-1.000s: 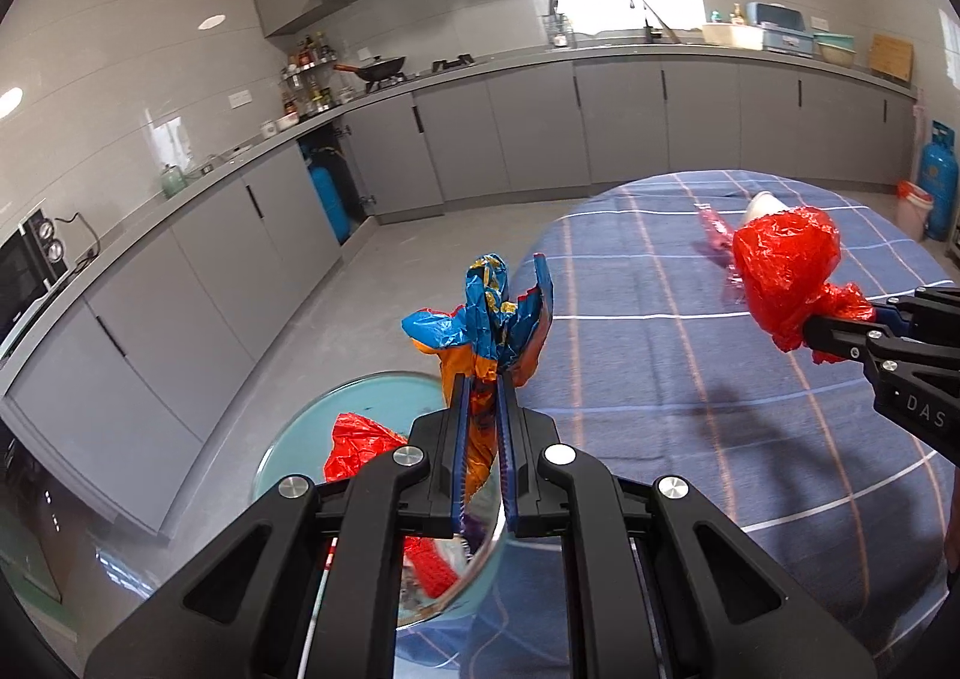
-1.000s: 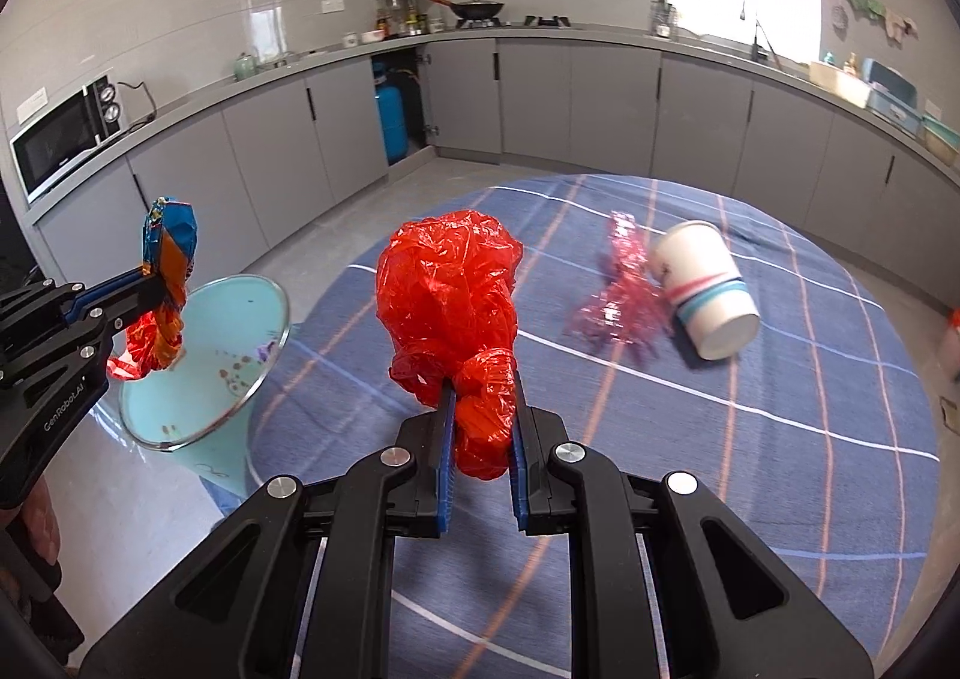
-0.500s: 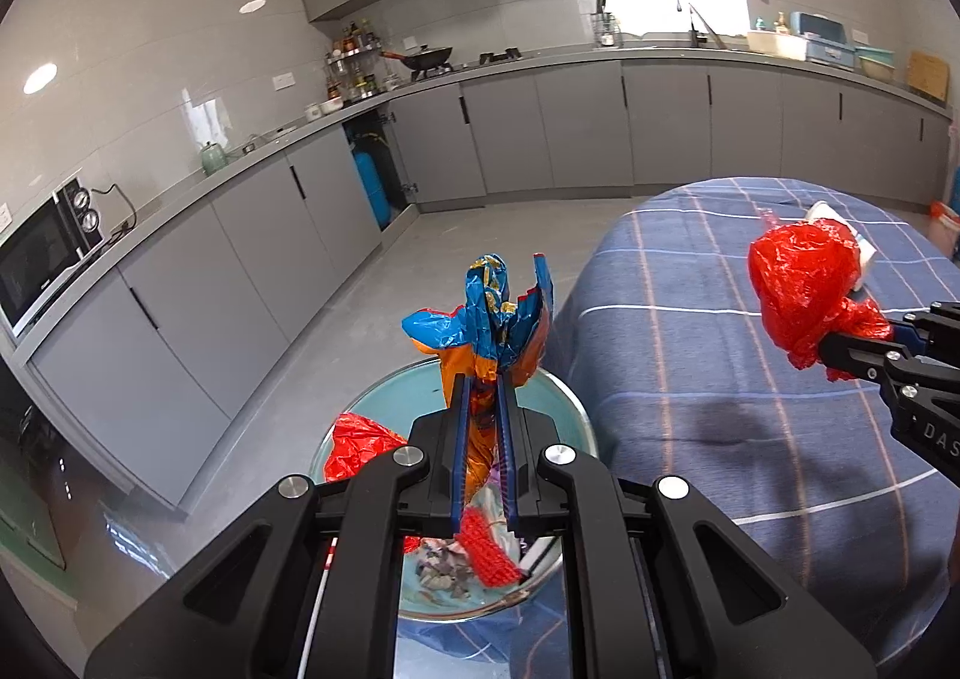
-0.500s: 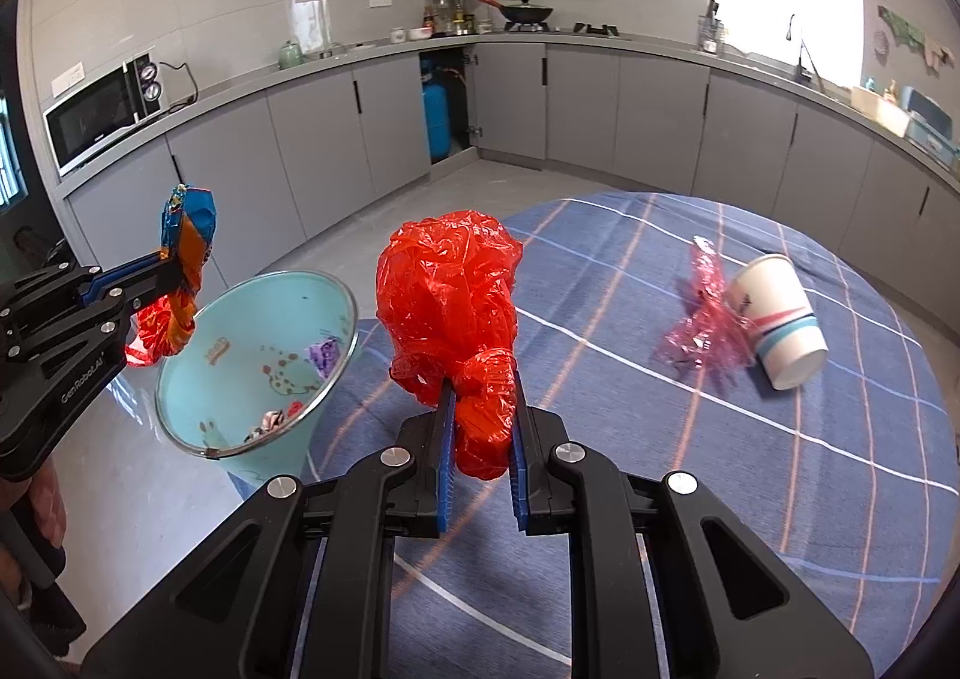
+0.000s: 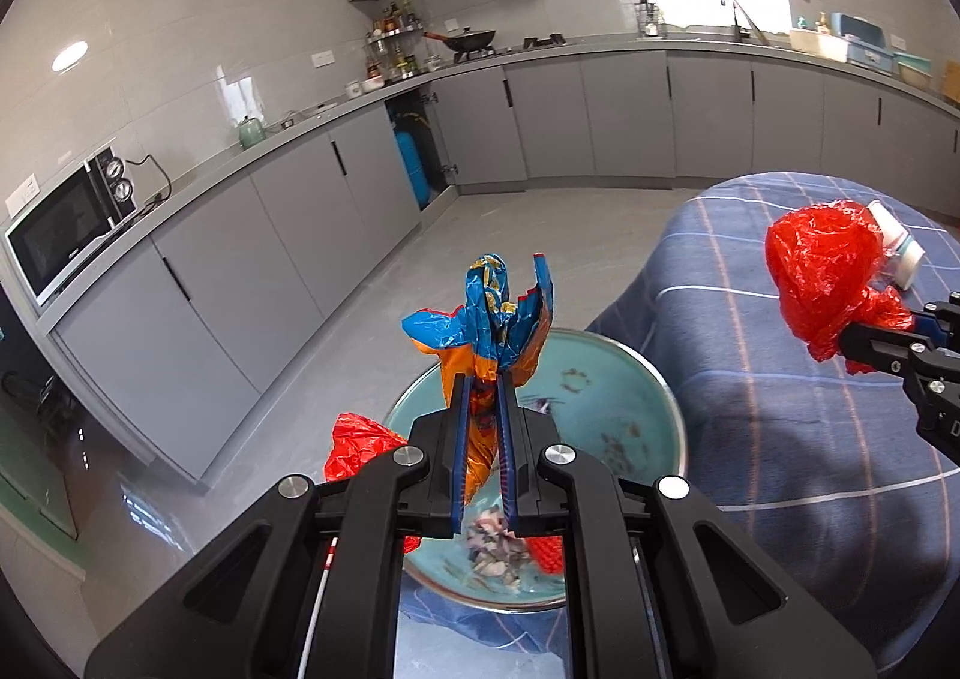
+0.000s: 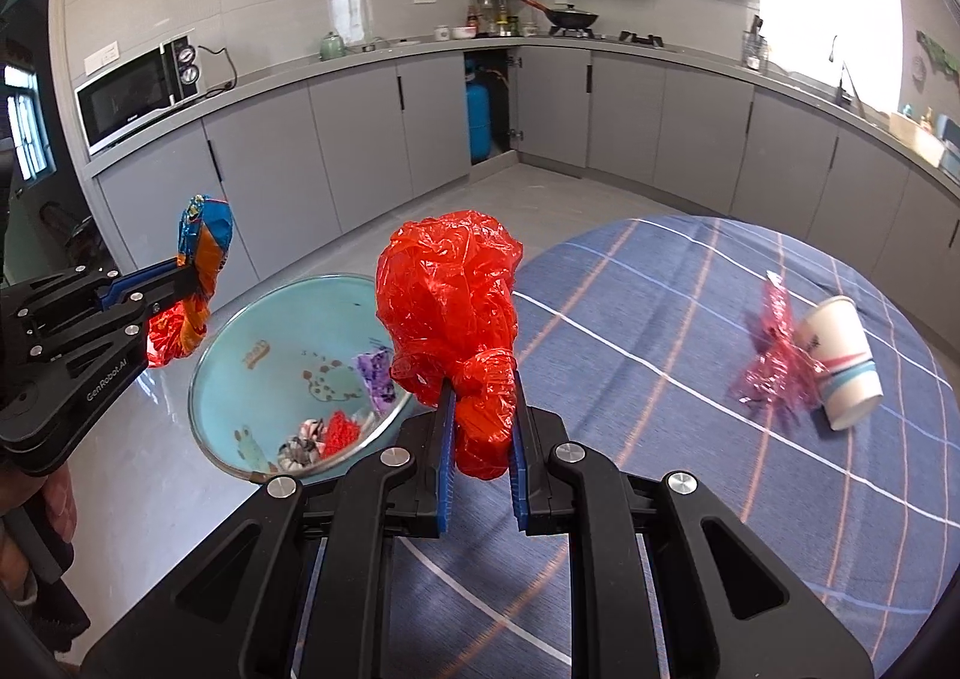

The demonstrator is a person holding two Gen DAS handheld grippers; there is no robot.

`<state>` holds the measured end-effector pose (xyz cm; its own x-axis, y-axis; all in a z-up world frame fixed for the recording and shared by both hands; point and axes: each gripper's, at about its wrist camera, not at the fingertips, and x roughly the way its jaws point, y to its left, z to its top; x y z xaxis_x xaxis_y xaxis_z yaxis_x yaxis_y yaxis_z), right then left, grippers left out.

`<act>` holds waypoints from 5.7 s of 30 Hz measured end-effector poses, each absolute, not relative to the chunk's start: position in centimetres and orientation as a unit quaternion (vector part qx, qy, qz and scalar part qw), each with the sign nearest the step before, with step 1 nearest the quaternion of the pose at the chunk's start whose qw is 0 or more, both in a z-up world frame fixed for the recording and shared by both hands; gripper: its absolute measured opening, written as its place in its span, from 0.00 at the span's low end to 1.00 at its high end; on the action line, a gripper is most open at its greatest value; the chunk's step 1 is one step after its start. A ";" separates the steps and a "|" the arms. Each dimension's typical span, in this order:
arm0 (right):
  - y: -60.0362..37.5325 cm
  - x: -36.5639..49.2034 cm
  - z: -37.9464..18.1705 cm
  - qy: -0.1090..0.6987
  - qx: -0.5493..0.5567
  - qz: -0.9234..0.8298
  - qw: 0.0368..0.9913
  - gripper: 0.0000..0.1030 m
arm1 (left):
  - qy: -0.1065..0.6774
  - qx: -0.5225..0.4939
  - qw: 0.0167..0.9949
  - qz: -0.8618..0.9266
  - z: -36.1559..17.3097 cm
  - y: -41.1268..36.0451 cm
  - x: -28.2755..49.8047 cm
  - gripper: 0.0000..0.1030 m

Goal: Collect trash
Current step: 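Carry the wrapper and red bag over the light-blue bucket, then open both tools to drop the wrapper and red bag into the bucket, then move both open tools back to the white cup and pink wrapper, then grasp the pink wrapper with the left tool while the right tool grasps the white cup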

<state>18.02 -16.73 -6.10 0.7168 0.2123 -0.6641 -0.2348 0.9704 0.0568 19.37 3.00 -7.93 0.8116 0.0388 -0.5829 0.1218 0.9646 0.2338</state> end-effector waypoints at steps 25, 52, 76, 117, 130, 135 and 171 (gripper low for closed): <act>-11.2 21.4 -6.8 0.361 -0.042 0.170 0.916 0.15 | 0.321 0.126 0.939 -0.002 -9.0 5.9 21.8 0.09; -12.1 21.5 -8.3 0.361 -0.029 0.169 0.917 0.57 | 0.313 0.115 0.942 0.021 -9.1 6.3 21.4 0.72; -22.9 18.0 -7.7 0.346 0.004 0.068 0.936 0.67 | 0.297 0.167 0.938 -0.055 -8.8 -4.2 20.6 0.84; -41.9 24.2 -12.2 0.406 0.017 -0.093 0.909 0.76 | 0.304 0.201 0.917 -0.164 -12.7 -25.4 30.5 0.95; -42.3 25.1 -13.3 0.434 0.029 -0.060 0.898 0.31 | 0.307 0.207 0.913 -0.170 -12.8 -26.5 30.8 0.95; -42.9 24.0 -13.2 0.440 0.039 -0.058 0.895 0.30 | 0.304 0.211 0.912 -0.176 -12.7 -27.4 30.3 0.95; -45.9 18.3 -10.7 0.397 0.045 -0.146 0.905 0.55 | 0.318 0.203 0.900 -0.216 -13.7 -32.1 28.6 0.95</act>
